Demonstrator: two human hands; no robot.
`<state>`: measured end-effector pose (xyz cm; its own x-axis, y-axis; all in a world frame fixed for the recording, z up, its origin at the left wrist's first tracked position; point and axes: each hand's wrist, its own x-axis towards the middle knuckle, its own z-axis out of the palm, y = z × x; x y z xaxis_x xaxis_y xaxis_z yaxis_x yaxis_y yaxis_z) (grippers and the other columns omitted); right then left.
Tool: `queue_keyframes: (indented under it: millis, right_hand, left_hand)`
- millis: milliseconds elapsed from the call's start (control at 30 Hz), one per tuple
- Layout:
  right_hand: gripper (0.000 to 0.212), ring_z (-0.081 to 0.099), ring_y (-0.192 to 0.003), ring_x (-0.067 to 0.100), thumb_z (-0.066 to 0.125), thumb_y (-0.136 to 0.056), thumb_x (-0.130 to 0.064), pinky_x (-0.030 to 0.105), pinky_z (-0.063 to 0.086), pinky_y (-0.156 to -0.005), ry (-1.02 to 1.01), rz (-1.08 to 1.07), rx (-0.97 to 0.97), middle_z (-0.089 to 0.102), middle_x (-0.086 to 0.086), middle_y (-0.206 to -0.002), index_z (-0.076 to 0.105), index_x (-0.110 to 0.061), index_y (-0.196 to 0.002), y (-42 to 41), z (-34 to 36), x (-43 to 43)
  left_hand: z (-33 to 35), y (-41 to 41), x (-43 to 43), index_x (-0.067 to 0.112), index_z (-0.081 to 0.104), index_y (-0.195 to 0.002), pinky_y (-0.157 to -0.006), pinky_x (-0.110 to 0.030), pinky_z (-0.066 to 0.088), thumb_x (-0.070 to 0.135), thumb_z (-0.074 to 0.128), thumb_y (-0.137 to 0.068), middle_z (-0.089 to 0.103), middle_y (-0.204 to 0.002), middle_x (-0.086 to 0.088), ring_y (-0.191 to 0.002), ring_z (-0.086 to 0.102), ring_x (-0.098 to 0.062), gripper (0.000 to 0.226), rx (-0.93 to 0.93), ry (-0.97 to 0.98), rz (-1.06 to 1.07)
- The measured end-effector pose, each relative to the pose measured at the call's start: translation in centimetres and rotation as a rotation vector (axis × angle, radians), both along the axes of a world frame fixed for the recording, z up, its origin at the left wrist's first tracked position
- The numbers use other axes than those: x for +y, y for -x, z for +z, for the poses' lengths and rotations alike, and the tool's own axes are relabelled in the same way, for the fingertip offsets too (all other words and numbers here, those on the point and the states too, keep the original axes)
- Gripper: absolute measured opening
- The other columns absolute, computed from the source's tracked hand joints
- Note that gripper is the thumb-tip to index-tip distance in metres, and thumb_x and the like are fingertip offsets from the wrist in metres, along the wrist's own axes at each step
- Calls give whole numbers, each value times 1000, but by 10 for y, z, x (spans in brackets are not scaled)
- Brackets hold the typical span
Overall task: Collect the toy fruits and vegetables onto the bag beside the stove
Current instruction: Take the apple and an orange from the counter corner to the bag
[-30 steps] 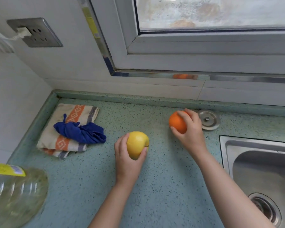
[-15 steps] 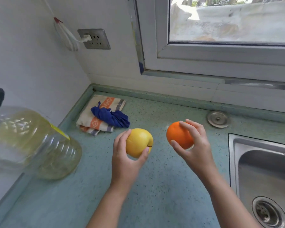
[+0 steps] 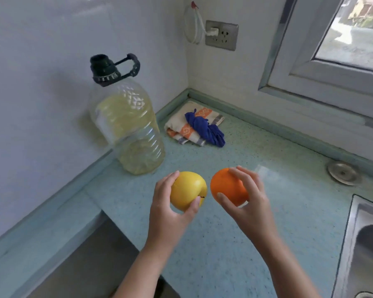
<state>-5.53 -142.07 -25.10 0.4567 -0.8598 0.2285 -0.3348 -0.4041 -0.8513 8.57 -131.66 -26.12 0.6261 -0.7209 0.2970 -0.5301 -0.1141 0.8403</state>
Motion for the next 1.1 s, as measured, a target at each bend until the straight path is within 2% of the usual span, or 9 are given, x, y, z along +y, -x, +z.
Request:
queue_keyframes:
  millis: [167,300,467,600,667,767,933,1033,1100]
  right_hand:
    - [54,41,-111,13,77,-71,-21,26,36,-83,28,229,13,39,-6,-126,50,-30,-117,-46,9,59]
    - [56,40,-111,13,76,-72,-21,23,35,-81,56,390,21,38,-7,-127,48,-32,-119,-69,17,119]
    - [55,42,-111,9,77,-71,-19,26,40,-85,59,573,-2,41,-7,-126,51,-30,-119,-76,27,207]
    - [55,41,-113,1,71,-68,-35,11,35,-84,66,714,2,42,-9,-128,50,-35,-119,-72,31,279]
    - [55,38,-113,-5,73,-70,-31,7,31,-84,82,775,-6,41,-10,-128,49,-36,-119,-69,33,314]
    - [57,40,-114,2,75,-72,-18,4,30,-84,72,843,-31,40,-9,-127,47,-37,-118,-67,35,370]
    - [56,39,-115,5,75,-72,-19,2,29,-84,93,1052,-59,38,-10,-128,46,-39,-116,-78,44,476]
    - [54,37,-113,1,72,-69,-27,-2,28,-84,121,1181,-95,37,-10,-127,49,-35,-118,-85,49,535]
    - [56,37,-112,1,75,-70,-23,-4,28,-81,105,1275,-95,37,-10,-126,47,-38,-117,-88,48,569]
  left_hand:
    - [-1,-15,85,26,46,-125,-82,-4,37,51,66,-69,47,-123,11,-111,44,7,65,59,30,196]
    - [0,-16,166,26,48,-124,-85,-5,35,50,67,-67,49,-123,9,-112,45,5,64,88,65,388]
    - [6,3,267,29,49,-120,-84,-2,34,43,72,-64,50,-118,15,-106,45,12,62,90,111,611]
    - [2,27,345,27,49,-123,-84,-5,35,52,65,-64,51,-118,14,-108,46,8,66,97,121,737]
    - [2,40,384,30,49,-121,-83,-3,34,54,65,-63,51,-118,13,-107,46,8,65,108,137,806]
    - [2,60,442,31,48,-120,-81,-2,34,54,64,-62,51,-118,15,-106,46,10,64,101,147,900]
    - [3,87,539,26,49,-122,-84,-30,49,52,66,-65,50,-120,14,-106,52,-6,65,40,161,1093]
    - [5,102,591,28,48,-122,-84,-32,49,51,66,-64,48,-119,16,-106,51,-3,64,10,158,1210]
    - [4,109,621,29,48,-121,-84,-31,50,51,66,-63,47,-119,18,-106,50,-1,65,14,169,1297]
